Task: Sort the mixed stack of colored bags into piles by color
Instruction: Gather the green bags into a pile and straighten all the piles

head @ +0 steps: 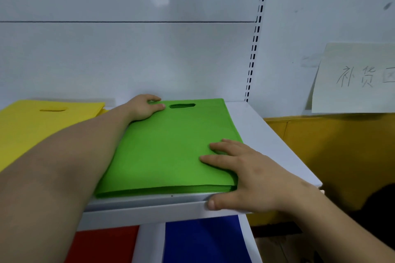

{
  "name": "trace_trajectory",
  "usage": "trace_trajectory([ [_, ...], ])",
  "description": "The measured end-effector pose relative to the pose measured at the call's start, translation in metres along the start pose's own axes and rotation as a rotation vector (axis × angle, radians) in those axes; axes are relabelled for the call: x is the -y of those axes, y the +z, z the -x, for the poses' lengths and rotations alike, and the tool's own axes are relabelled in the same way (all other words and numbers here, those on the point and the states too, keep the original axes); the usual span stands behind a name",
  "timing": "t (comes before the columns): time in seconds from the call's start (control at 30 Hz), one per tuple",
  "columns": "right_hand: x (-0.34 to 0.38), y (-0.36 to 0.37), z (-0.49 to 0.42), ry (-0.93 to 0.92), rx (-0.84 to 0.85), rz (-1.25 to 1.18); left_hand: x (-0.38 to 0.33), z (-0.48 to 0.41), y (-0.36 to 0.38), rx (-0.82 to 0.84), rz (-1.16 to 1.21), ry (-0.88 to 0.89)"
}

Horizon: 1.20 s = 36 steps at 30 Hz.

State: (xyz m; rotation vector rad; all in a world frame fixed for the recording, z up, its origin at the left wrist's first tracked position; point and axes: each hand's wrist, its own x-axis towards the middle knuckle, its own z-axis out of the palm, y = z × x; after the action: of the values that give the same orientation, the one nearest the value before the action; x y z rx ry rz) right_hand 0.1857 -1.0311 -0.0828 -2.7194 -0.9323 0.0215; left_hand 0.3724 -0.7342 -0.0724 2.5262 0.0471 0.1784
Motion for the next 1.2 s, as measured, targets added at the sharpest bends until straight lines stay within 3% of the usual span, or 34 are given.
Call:
trace_trajectory([
  [0.17, -0.0006, 0.0029, -0.0011, 0.011, -0.104, -0.038, -0.0015, -0.003, 0.0012, -0.023, 0.084, -0.008],
  [0.37, 0.0023, -0.0018, -0.0015, -0.004, 0.04, 0.04, -0.0006, -0.0027, -0.001, -0.036, 0.173, -0.016],
  [0.53, 0.002, -0.0023, -0.0015, 0.028, 0.066, 0.038, -0.002, -0.0033, 0.0017, -0.037, 0.119, 0.009],
  [0.73, 0.0035, -0.0006, -0.0043, 0.056, 0.094, 0.056, -0.0026, -0.0037, -0.0003, -0.084, 0.237, 0.018],
  [1.2, 0.0023, 0.0026, -0.0019, 0.093, 0.03, 0.04, 0.0048, -0.0025, -0.0042, 0.031, -0.164, 0.075],
])
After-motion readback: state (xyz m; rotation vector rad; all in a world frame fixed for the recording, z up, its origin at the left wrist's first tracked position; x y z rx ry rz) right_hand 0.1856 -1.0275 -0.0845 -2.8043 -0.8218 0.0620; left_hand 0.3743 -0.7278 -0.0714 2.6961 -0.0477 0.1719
